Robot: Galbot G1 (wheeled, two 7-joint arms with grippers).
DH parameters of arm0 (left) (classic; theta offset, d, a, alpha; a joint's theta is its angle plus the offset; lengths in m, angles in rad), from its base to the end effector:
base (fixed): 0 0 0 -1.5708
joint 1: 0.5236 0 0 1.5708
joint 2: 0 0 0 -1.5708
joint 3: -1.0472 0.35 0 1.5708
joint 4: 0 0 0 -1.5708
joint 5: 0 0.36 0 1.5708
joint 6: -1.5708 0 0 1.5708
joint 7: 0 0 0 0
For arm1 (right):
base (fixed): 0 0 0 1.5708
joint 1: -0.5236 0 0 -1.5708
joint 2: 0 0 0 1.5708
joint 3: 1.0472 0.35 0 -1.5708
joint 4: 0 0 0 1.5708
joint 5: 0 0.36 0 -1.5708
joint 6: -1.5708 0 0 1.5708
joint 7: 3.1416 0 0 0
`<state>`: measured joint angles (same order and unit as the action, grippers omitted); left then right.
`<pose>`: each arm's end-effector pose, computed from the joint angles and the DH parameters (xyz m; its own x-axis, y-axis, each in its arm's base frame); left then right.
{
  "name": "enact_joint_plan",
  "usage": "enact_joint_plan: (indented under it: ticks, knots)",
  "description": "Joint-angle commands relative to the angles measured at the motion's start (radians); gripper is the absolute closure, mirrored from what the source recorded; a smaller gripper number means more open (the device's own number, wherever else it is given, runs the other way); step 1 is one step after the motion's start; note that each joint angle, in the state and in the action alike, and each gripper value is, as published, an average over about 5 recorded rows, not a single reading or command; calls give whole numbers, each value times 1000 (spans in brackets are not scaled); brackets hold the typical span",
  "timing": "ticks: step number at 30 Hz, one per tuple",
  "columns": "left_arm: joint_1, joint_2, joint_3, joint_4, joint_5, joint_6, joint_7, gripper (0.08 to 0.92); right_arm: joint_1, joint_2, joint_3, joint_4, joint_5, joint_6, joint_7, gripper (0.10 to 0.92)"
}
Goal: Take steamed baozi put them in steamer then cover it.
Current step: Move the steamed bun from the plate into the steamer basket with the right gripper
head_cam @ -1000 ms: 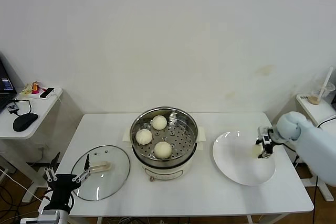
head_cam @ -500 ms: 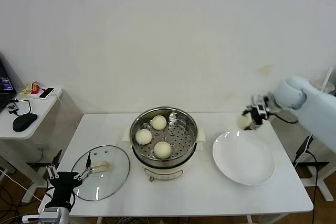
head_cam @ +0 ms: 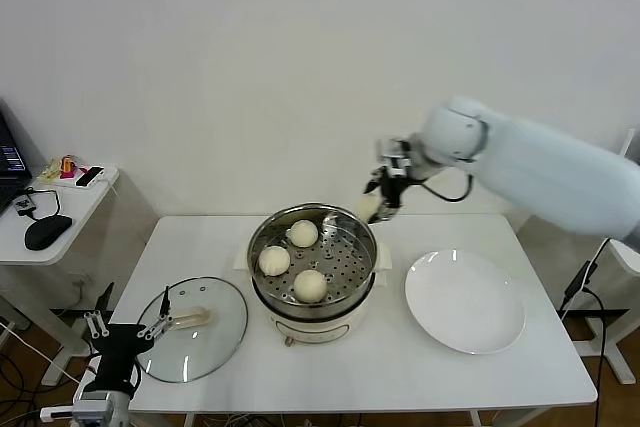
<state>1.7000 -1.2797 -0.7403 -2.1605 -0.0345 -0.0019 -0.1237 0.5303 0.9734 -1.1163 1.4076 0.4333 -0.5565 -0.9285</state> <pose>0.1562 0.1046 -0.2768 -0.9917 -0.1277 -0.0125 -0.1249 0.9386 0.3217 0.5372 0.0632 -0.0209 -0.2870 -0.3522 0.8908 -0.9402 -0.0743 -0.3323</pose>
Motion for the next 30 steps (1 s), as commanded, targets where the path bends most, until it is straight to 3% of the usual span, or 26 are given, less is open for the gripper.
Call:
enact_joint_plan:
  ticks: [1, 12, 30]
  knots:
    - [0, -2, -6, -3, -5, -1, 0, 177, -14, 222, -113, -34, 163, -159, 115, 389]
    - [-12, -6, -13, 9, -17, -1, 0, 177, -121, 228, -108, -128, 50, -169, 108, 389]
    - [-20, -2, -13, 20, -18, -1, 0, 177, -145, 210, -82, -141, -13, -166, 105, 386]
